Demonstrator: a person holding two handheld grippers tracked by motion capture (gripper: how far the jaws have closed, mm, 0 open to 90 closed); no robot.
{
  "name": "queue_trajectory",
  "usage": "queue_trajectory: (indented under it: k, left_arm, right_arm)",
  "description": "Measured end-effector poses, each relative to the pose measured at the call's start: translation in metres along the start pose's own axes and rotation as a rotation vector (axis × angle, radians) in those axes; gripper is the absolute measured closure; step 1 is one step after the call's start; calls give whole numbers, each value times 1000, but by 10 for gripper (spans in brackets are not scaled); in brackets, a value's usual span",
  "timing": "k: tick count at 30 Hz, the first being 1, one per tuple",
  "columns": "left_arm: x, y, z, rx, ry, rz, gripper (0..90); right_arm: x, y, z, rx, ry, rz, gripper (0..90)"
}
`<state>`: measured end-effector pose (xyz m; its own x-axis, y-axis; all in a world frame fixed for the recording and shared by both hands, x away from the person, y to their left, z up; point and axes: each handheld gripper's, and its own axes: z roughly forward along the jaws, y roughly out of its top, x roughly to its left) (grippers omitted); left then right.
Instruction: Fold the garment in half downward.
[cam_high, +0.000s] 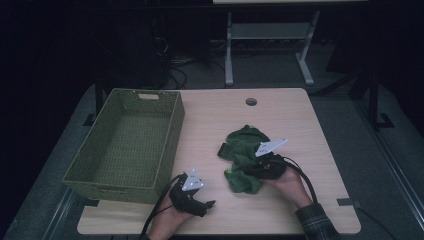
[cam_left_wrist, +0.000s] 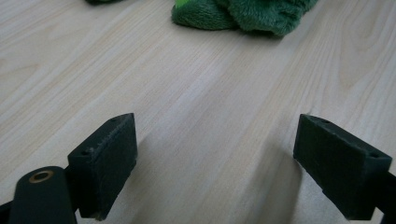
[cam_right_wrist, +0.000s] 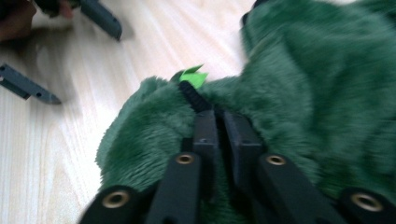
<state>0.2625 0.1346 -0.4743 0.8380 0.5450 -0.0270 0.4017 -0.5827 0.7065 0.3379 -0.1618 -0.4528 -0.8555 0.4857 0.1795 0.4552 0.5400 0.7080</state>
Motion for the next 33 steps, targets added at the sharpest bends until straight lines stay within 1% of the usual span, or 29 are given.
queue_trajectory:
  k: [1,3,6,10,11,13,14,16,17,18,19,21,22,24,25,26,27,29,31,33]
  left_arm:
    - [1,1,0,4,-9,-12,133]
    - [3,4,0,3,-19,-20,133]
    - [6,12,0,11,-32,-24,136]
    - [9,21,0,5,-34,-30,138]
    - [11,26,0,9,-37,-33,138]
    - [12,31,1,5,-42,-35,138]
    - [14,33,1,7,-40,-30,138]
    - [16,40,1,-2,-34,-24,137]
    - [17,43,1,-6,-34,-25,138]
    - [19,47,2,-7,-37,-22,138]
    - [20,51,2,-11,-38,-19,138]
    - [23,59,2,-23,-46,-21,142]
    - [25,63,2,-26,-46,-22,143]
    - [27,69,2,-30,-41,-13,144]
    - [29,73,2,-38,-43,-10,156]
    - [30,76,2,-41,-44,-7,171]
    - [31,80,2,-44,-44,-2,179]
    - [34,86,3,-56,-47,0,211]
    - [37,92,4,-60,-46,1,238]
    - [41,98,6,-65,-49,11,288]
  right_arm:
    - [0,1,-4,-9,-9,-2,795]
    - [-1,1,-10,-26,-20,12,759]
    - [-3,1,-20,-44,-34,29,699]
    - [-4,2,-28,-66,-50,45,655]
    - [-5,2,-30,-70,-56,48,643]
    - [-6,5,-33,-54,-66,48,604]
    - [-7,5,-35,-54,-70,46,597]
    - [-8,7,-39,-68,-80,59,583]
    - [-9,7,-40,-73,-84,43,576]
    - [-10,8,-42,-72,-91,46,567]
    - [-10,9,-44,-79,-98,57,564]
    - [-13,9,-48,-96,-101,63,543]
    - [-15,10,-49,-94,-113,60,537]
    - [-17,12,-52,-100,-119,60,526]
    - [-19,13,-53,-105,-124,56,523]
    - [-20,15,-54,-104,-126,63,521]
    - [-22,15,-55,-124,-133,62,521]
    - [-25,18,-56,-114,-140,69,510]
    - [-29,20,-58,-119,-147,68,509]
    - [-32,23,-60,-127,-160,71,510]
